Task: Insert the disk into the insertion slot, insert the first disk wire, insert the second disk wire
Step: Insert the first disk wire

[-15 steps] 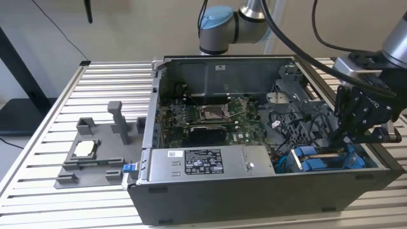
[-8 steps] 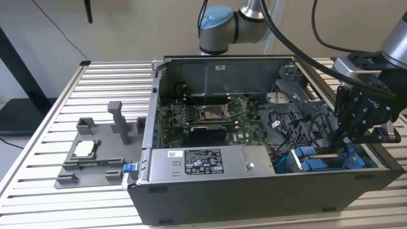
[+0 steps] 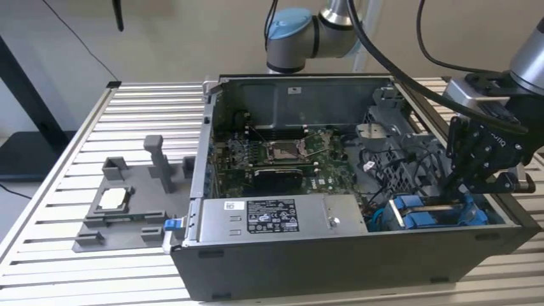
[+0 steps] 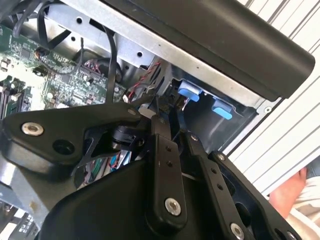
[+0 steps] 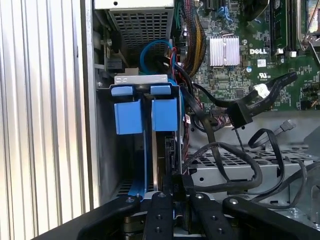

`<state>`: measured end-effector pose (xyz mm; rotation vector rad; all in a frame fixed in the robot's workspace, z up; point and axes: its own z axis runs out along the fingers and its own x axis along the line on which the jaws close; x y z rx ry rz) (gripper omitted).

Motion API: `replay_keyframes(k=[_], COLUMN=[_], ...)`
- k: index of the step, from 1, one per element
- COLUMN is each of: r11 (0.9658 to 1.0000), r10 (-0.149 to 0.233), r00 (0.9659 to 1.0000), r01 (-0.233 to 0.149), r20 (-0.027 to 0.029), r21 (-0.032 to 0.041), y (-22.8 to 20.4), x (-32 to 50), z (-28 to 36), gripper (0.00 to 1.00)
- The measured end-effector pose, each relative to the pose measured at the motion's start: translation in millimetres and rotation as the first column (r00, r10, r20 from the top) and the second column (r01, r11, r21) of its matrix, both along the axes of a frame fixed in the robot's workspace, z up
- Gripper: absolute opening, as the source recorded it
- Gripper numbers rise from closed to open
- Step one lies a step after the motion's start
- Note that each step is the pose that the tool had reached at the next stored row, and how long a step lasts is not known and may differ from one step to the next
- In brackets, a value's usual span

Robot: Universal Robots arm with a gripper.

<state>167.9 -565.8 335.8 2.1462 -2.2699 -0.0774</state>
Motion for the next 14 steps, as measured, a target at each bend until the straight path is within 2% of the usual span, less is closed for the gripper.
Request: replay_keyframes(k=[3, 13, 14], r11=[1.0, 1.0, 1.0], r10=[0.0, 0.0, 0.0], r00=[1.0, 1.0, 1.0], r01=[0.0, 0.0, 0.0], r20=[-0.0001, -0.0001, -0.0001], r21=[0.0, 0.0016, 0.001], y=[0.0, 0.0, 0.0], x=[0.0, -0.1, 0.0], z=[-3.3, -4.8, -3.7], gripper=[0.19, 0.2, 0.27])
